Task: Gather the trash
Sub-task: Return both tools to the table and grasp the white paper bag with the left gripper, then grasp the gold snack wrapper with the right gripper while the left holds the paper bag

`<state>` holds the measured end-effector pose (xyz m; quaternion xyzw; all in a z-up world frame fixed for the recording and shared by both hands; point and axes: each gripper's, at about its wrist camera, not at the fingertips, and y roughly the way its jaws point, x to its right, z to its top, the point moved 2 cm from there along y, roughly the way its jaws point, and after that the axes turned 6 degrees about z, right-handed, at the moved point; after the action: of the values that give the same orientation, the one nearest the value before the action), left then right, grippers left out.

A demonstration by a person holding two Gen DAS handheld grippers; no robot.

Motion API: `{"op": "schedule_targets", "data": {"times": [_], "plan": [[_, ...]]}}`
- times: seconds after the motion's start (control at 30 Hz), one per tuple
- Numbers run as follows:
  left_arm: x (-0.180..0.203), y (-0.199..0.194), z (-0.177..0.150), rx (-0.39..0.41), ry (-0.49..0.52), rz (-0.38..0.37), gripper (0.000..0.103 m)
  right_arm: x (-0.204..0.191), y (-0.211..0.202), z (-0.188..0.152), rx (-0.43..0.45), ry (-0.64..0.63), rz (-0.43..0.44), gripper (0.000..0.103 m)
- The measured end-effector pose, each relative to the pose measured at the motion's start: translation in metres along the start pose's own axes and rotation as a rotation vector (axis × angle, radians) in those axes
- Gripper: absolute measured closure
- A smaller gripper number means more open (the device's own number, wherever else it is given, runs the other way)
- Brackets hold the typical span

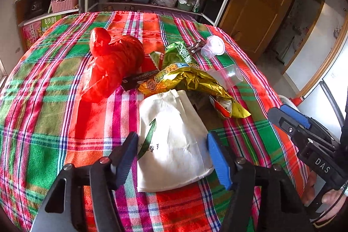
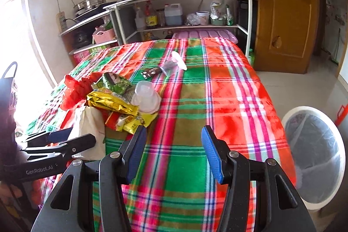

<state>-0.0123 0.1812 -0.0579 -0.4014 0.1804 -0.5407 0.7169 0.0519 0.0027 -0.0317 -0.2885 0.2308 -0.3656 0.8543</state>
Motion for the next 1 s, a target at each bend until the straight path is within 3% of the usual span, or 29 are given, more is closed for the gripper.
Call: {"op": "schedule_targets", "data": {"times": [0.4,0.57,1.0], "plan": [[-0.042,-0.012,-0.001,0.025,-0.052,0.055,0.04,-0.044,0.023,0.018,-0.036,-0.113,0.095,0.05],[-0.056,-0.012,0.0,0.016,-0.087,0.037,0.04,-0.067,0.038,0.024,-0.059,-0.181,0.125,0.05],[-0.059,-0.011,0.003,0.016,-0.069,0.01,0.04,-0.086,0.072,0.029,-0.098,-0.264,0.084,0.05]]}}
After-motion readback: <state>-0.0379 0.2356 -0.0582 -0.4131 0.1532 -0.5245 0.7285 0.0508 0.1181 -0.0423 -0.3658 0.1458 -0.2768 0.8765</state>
